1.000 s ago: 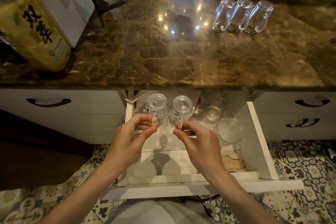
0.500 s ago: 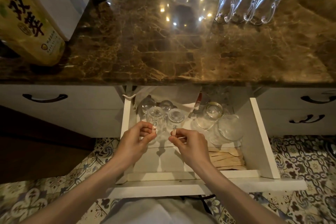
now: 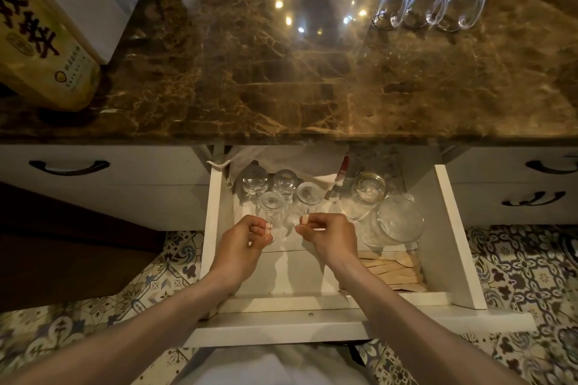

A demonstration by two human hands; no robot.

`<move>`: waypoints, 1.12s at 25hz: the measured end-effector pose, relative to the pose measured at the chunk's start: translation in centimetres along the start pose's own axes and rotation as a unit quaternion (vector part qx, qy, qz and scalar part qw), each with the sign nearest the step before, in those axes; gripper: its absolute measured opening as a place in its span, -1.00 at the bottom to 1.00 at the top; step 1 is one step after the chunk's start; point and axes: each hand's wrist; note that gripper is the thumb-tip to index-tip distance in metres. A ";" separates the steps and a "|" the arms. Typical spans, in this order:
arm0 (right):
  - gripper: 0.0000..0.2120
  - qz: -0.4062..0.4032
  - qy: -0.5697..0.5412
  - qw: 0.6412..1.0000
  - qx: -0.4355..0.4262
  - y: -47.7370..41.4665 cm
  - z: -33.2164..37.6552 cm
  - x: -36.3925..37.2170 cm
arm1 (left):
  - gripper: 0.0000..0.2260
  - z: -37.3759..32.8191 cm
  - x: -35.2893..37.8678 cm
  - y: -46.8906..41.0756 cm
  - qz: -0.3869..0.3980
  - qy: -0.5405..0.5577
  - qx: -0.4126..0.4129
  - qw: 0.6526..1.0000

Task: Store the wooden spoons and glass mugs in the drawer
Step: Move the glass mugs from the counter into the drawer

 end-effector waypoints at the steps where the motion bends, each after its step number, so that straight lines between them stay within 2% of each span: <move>1: -0.80 -0.002 -0.014 1.000 0.010 -0.3 -0.1 0.0 | -0.90 0.1 0.2 -0.1 -0.006 -0.003 -0.001 1.000; 6: -0.84 -0.014 -0.060 0.997 0.043 -1.9 -0.6 0.1 | -0.91 0.4 0.7 -0.2 -0.004 -0.006 0.012 1.000; 11: -0.87 -0.013 -0.102 0.994 0.047 -2.9 -0.7 0.1 | -0.91 1.1 1.4 -0.5 0.006 0.072 -0.034 0.997; 20: -0.81 0.028 -0.039 0.998 0.032 -4.1 -0.6 0.5 | -0.84 2.8 2.7 -2.4 0.034 0.122 -0.122 0.984; 23: -0.88 0.043 -0.044 0.998 0.031 -4.3 -0.6 0.3 | -0.85 2.5 2.6 -2.5 0.030 0.099 -0.135 0.985; 25: -0.91 0.060 0.010 0.998 0.023 -4.2 -0.5 -0.1 | -0.85 1.9 2.2 -2.3 0.048 0.077 -0.162 0.983; 28: -0.68 0.100 0.081 0.992 0.010 -3.9 -0.2 -1.0 | -0.80 0.0 1.3 -2.0 0.102 0.080 -0.209 0.969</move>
Point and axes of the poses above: each hand's wrist, its own y-axis away from the middle knuckle, its own x-axis out of the palm, z = x × y, and after that the axes turned 3 degrees about x, right-handed
